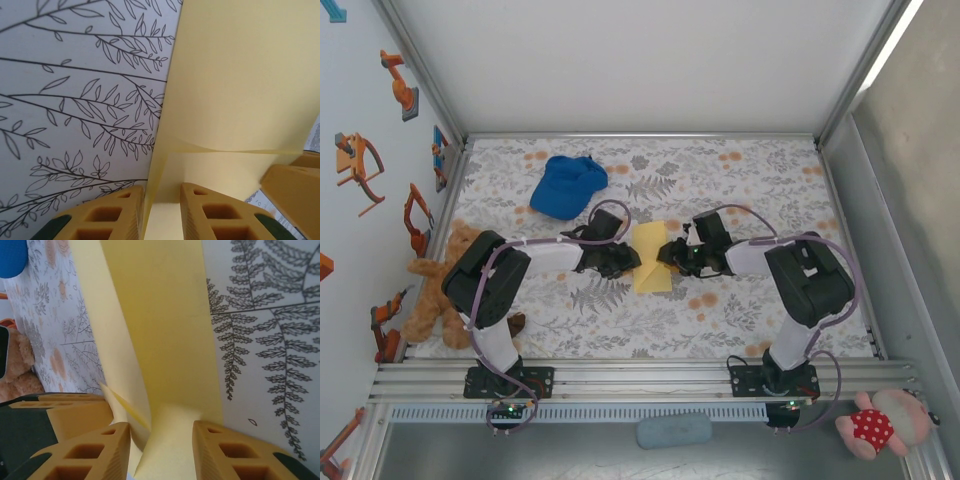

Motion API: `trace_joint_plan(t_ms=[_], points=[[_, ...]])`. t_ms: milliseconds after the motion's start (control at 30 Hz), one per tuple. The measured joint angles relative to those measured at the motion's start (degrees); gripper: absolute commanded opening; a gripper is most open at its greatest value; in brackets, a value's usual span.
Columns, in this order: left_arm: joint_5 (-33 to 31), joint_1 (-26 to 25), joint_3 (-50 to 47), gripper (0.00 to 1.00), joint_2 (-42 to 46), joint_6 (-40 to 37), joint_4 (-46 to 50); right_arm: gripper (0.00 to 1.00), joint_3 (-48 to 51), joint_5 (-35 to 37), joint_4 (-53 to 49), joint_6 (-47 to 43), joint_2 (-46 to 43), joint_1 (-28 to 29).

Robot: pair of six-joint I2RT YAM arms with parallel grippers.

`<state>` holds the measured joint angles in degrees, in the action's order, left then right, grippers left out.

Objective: Fold a paper plane with a square sheet of paper (pick it up from the middle)
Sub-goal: Second fold the triangle at the center of the table, then pick up the paper from the center of the table.

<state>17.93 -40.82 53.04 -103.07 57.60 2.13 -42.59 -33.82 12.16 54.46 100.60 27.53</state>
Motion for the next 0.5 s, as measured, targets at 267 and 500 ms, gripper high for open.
trace_joint_plan(t_ms=[267,500], points=[[0.1,0.0,-0.3,0.26,0.0,0.7,-0.4,0.23,0.0,-1.6,2.7,1.3,1.0,1.1],[0.1,0.0,-0.6,0.25,0.1,0.7,-0.9,0.17,0.0,-2.6,5.3,1.6,1.1,2.3]])
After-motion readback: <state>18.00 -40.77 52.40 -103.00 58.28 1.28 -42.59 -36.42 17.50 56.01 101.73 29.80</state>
